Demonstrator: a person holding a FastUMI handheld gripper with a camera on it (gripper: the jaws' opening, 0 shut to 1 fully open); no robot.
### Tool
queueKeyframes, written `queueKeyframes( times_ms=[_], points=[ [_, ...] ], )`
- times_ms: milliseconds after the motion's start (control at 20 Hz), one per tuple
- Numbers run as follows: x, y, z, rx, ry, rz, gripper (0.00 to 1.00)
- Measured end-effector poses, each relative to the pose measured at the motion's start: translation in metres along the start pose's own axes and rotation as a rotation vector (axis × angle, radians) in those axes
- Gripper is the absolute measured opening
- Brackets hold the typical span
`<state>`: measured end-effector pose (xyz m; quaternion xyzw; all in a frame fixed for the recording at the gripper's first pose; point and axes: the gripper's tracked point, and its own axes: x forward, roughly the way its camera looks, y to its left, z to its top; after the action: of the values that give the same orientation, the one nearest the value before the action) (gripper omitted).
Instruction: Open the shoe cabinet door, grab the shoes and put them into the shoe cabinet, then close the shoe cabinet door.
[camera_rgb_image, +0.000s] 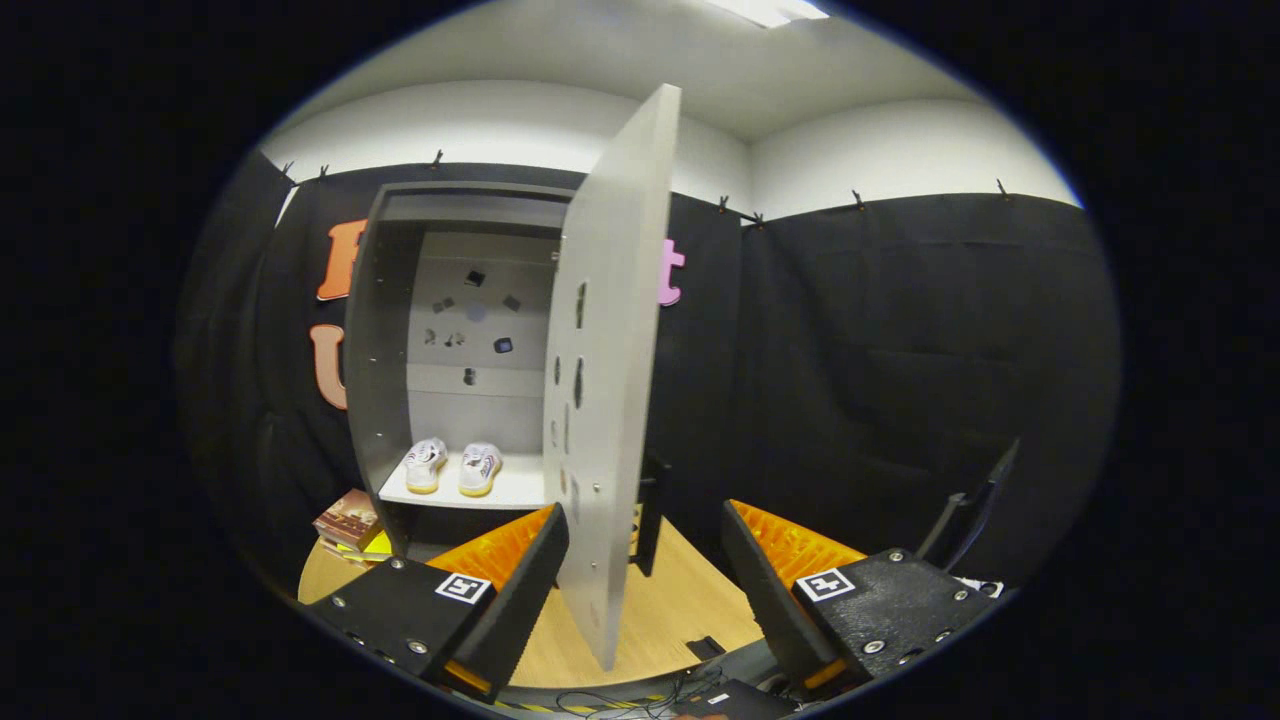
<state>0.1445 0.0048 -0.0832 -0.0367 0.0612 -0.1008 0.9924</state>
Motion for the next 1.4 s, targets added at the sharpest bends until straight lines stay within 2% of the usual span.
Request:
queueKeyframes(
  times_ms=[200,400,650,750,900,1100,1400],
  points=[
    [0.014,-0.037,-0.001,0.044,0.013,-0.078,0.95],
    [0.041,-0.044,-0.009,0.061,0.030,-0.097,0.95],
    [0.072,-0.030,-0.017,0.085,0.060,-0.081,0.96],
    [0.079,-0.035,-0.013,0.077,0.040,-0.107,0.93],
    [0.075,-0.029,-0.006,0.055,0.023,-0.124,0.92],
    [0.069,-0.023,0.006,-0.061,-0.004,-0.158,0.89],
    [0.058,-0.009,0.005,-0.022,0.000,-0.164,0.87]
  ],
)
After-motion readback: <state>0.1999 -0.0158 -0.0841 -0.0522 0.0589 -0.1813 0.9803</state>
